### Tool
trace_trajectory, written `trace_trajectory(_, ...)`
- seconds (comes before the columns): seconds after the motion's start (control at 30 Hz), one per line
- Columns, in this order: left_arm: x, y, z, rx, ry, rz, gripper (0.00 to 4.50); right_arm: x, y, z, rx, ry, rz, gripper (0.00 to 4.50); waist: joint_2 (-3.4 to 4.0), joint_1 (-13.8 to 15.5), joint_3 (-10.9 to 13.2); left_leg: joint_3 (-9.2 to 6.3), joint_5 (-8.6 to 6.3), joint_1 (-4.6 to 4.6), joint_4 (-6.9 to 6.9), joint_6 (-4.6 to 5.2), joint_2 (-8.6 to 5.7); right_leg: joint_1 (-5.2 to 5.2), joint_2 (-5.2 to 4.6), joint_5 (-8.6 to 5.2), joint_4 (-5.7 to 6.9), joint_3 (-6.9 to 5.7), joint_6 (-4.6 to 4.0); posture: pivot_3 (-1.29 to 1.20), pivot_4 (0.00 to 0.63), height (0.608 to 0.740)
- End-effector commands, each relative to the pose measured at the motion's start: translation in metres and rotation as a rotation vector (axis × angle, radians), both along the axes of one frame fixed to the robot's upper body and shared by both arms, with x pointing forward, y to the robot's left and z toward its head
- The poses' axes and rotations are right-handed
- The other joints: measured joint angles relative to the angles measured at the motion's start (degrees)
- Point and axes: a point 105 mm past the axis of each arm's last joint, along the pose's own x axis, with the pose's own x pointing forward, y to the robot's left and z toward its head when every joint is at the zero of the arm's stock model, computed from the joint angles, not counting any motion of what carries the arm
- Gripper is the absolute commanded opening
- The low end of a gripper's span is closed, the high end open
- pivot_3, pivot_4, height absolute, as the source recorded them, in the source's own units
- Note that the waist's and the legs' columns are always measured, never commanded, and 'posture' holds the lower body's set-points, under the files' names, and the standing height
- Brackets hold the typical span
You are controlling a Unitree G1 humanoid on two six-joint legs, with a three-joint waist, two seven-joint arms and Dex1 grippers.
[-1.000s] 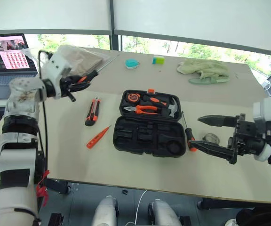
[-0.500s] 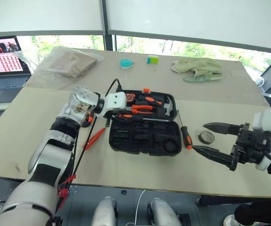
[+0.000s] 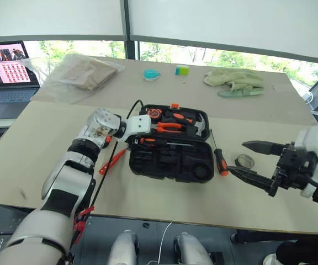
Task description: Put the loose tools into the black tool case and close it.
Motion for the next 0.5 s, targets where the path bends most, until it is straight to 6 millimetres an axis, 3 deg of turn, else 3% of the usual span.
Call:
trace_trajectory(0.03,0.006,-0.009,0.041,-0.073,-0.087,-0.028,3.99,-0.003,0.004,0.006,0.009,-0.030,0.013,4.50,0.00,0.1,0.0,0.00,0.00,-0.01,0.01,0.00,0.00,-0.01,0.00,0.00,0.00,0.00,0.00,0.00,0.150,0.740)
trace_trajectory(0.13,0.006,-0.013,0.054,-0.118,-0.074,-0.030,3.99,-0.004,0.004,0.006,0.015,-0.028,0.014,4.50,0.00,0.2,0.0,-0.02,0.00,-0.07,0.06,0.01,0.00,-0.02,0.00,0.00,0.00,-0.02,0.01,0.00,0.150,0.740)
trace_trajectory(0.17,0.006,-0.016,0.059,-0.132,-0.072,-0.035,3.78,-0.004,0.004,0.006,0.018,-0.027,0.013,4.50,0.00,0.2,0.0,-0.02,-0.01,-0.07,0.07,0.01,0.00,-0.02,0.00,0.00,0.00,-0.02,0.01,0.00,0.150,0.740)
trace_trajectory(0.27,0.004,-0.020,0.063,-0.138,-0.062,-0.059,2.79,-0.004,0.005,0.005,0.021,-0.027,0.010,4.50,0.01,0.2,0.0,-0.03,-0.01,-0.07,0.07,0.01,0.00,-0.02,0.01,0.00,0.01,-0.02,0.01,0.00,0.150,0.740)
trace_trajectory(0.5,0.009,-0.028,0.041,-0.061,-0.073,-0.033,0.28,0.000,0.006,0.001,0.015,-0.020,0.001,4.50,0.00,0.3,0.0,-0.06,-0.01,-0.06,0.08,0.01,-0.01,0.00,0.01,0.00,0.01,-0.03,0.02,0.00,0.150,0.740)
